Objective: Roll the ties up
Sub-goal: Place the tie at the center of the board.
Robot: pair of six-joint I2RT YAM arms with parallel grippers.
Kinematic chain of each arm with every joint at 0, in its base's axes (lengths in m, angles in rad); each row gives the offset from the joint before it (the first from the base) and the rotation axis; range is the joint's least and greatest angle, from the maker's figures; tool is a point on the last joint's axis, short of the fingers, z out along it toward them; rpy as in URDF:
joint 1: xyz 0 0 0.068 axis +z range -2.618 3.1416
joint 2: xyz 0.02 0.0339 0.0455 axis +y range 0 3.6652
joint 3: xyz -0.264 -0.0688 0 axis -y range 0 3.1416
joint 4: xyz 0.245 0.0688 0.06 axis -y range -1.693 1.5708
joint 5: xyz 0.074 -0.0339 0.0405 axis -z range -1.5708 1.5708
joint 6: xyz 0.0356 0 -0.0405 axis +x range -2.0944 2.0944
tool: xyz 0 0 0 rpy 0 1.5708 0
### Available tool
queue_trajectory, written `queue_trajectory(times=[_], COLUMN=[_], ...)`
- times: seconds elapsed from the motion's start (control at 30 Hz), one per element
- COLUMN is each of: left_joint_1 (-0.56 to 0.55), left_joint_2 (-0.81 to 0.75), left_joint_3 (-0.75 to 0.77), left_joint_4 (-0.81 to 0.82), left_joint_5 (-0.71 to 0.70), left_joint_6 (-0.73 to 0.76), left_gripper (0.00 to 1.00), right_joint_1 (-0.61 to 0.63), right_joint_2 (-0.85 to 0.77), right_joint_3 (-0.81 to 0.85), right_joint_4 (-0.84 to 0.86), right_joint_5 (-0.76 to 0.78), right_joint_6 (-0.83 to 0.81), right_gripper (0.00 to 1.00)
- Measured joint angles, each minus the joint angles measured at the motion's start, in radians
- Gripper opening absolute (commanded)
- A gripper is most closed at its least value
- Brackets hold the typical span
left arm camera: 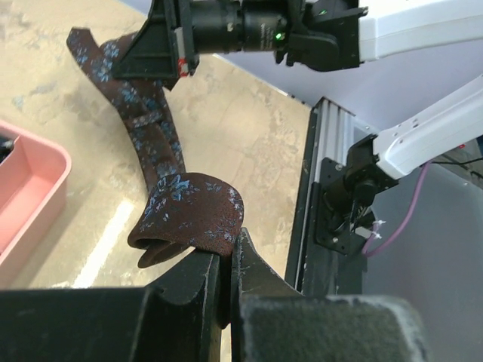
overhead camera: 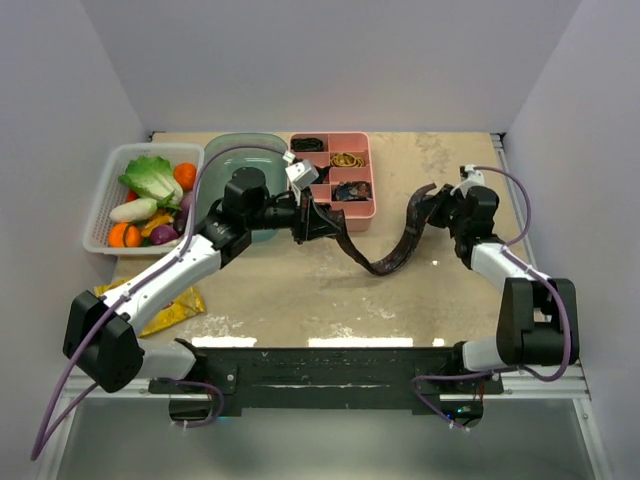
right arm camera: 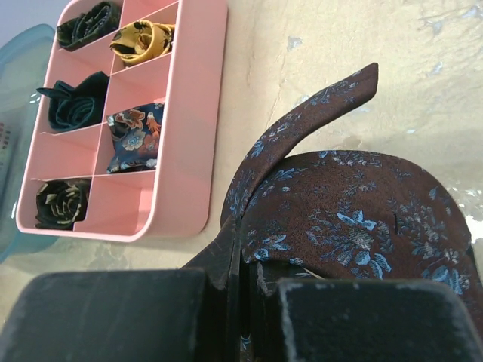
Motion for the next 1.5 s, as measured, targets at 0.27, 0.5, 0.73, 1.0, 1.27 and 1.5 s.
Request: queue_trajectory(times=[0.27,0.5,0.73,1.0,1.27,1.5], left_joint_1=[0.000,0.000,0.000,0.000,0.000,0.000], left_joint_2=[-0.002,-0.026,-0.154,-0.251,-0.273,-0.245], left_joint_3=[-0.050,-0.106,-0.174,-0.241,-0.251,-0.227], left_joint_4=[-0.140,-0.256,-0.336,-0.361,-0.465,-0.682], left_joint_5=[-0.094,-0.143,-0.199,-0.245,-0.299,-0.416], left_joint_6=[0.053,0.069,0.067,0.055,0.029,-0.013], left_gripper=[0.00,0.00,0.00,0.00,0.00,0.00], right_joint_1=[-0.001,-0.001,-0.001,-0.001,-0.001,0.014], right_joint_2=[0.092,0.139,0.139,0.104,0.006,-0.093], right_joint_3=[-0.026,-0.058,-0.048,-0.005,0.015,0.011], right_joint_4=[0.048,-0.003,-0.106,-0.249,-0.435,-0.516], right_joint_5=[-0.032,-0.010,0.079,0.185,0.207,0.200], right_joint_6=[0.062,0.104,0.098,0.082,0.073,0.068], right_gripper=[0.00,0.11,0.36,0.93,0.98,0.98])
